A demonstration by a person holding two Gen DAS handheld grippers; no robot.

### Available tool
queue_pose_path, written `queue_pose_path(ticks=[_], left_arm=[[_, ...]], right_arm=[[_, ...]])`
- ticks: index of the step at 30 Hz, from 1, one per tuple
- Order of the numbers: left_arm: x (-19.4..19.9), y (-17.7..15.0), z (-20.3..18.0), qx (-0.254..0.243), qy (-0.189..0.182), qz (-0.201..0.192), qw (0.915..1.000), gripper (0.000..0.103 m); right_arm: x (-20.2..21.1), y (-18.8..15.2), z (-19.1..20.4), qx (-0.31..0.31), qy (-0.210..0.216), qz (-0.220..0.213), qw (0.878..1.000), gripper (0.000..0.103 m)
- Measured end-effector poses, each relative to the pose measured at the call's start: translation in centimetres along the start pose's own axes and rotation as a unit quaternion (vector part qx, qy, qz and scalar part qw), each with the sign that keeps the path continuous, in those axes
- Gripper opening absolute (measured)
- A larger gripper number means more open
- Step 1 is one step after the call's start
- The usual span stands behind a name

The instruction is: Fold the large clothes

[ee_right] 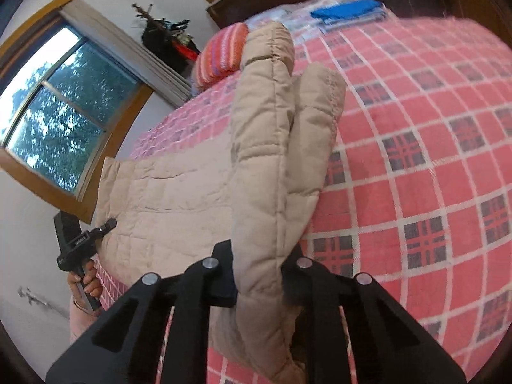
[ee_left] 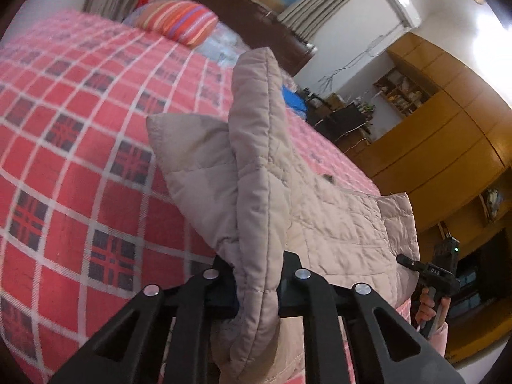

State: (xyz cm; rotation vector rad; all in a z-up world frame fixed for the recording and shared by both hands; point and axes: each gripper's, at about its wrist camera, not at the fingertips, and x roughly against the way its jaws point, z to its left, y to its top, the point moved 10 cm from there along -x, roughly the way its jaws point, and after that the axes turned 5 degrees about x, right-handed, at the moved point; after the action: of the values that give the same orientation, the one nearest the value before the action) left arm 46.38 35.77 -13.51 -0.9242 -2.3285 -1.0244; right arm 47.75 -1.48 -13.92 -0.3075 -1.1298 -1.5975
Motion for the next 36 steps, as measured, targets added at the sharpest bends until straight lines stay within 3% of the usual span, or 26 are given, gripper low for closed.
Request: queue_pose_path(ticks=[7, 13, 21, 27, 36], left_arm=[[5.0, -1.5, -3.2, -0.024, -0.021, -0.028, 0.9991, 0.013], [11.1, -5.1, -4.9, -0.041, -0.039, -0.049, 0.9972, 0.013], [16.0, -10.9, -6.2, -0.072, -0.035, -0.062, 0.9949, 0.013], [16.3, -14.9, -4.9, -0.079, -0.027, -0.052, 0.9952, 0.014], [12.7, -19.4, 0.1, -0.061, 0.009, -0.009, 0.9980, 0.015]], right_arm=[[5.7, -1.4, 3.4, 0.035, 0.003, -0.030, 0.999, 0.014], [10.4, -3.9, 6.1, 0.066, 0.006, -0.052, 0.996, 0.014], [15.2, -10.2, 9.0, 0.095, 0.007, -0.072, 0.993, 0.014], [15.5, -14.9, 8.4, 0.089, 0.005, -0.067, 0.994, 0.014], [11.6, -20.2, 3.6, 0.030, -0.001, -0.029, 0.999, 0.014]])
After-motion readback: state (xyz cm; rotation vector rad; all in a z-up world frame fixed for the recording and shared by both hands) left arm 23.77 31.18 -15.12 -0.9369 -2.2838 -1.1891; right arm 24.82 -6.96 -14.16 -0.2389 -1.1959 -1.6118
